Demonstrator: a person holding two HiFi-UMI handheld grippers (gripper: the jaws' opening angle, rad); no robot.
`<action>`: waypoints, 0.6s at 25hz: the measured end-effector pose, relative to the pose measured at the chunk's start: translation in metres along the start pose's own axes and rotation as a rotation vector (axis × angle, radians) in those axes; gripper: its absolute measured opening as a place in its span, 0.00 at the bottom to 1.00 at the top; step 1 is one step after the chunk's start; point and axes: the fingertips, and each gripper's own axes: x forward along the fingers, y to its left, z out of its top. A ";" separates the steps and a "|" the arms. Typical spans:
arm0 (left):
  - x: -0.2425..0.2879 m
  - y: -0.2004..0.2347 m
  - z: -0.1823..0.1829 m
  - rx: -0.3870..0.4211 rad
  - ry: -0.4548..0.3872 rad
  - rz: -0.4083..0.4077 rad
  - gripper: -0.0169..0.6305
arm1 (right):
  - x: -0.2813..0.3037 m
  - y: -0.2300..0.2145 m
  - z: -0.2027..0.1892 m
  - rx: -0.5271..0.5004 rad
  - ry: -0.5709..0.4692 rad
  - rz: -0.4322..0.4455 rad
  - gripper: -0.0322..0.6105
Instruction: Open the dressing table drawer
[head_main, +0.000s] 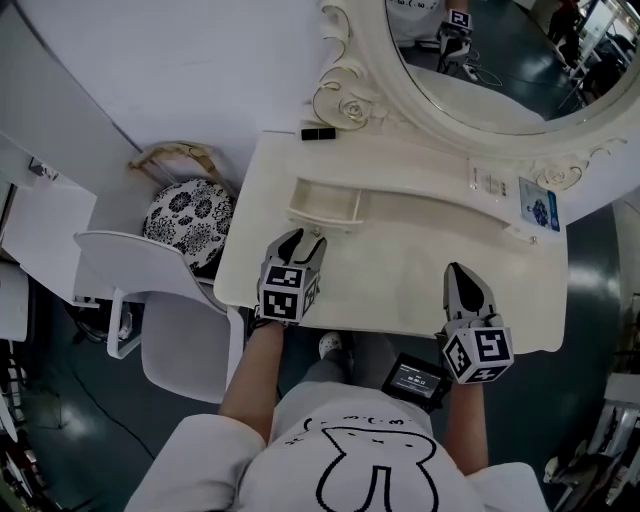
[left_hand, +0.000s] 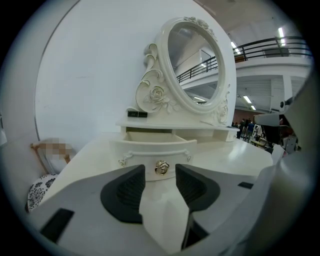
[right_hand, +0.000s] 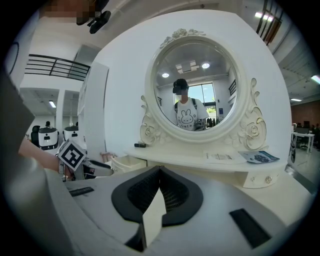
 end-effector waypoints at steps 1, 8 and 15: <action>-0.003 0.001 0.002 -0.005 -0.005 0.003 0.35 | 0.001 0.002 0.001 -0.002 0.001 0.006 0.07; -0.022 0.007 0.018 -0.019 -0.052 0.032 0.35 | 0.011 0.014 0.011 -0.022 -0.007 0.056 0.07; -0.040 0.009 0.033 -0.024 -0.092 0.065 0.35 | 0.013 0.023 0.027 -0.031 -0.042 0.094 0.07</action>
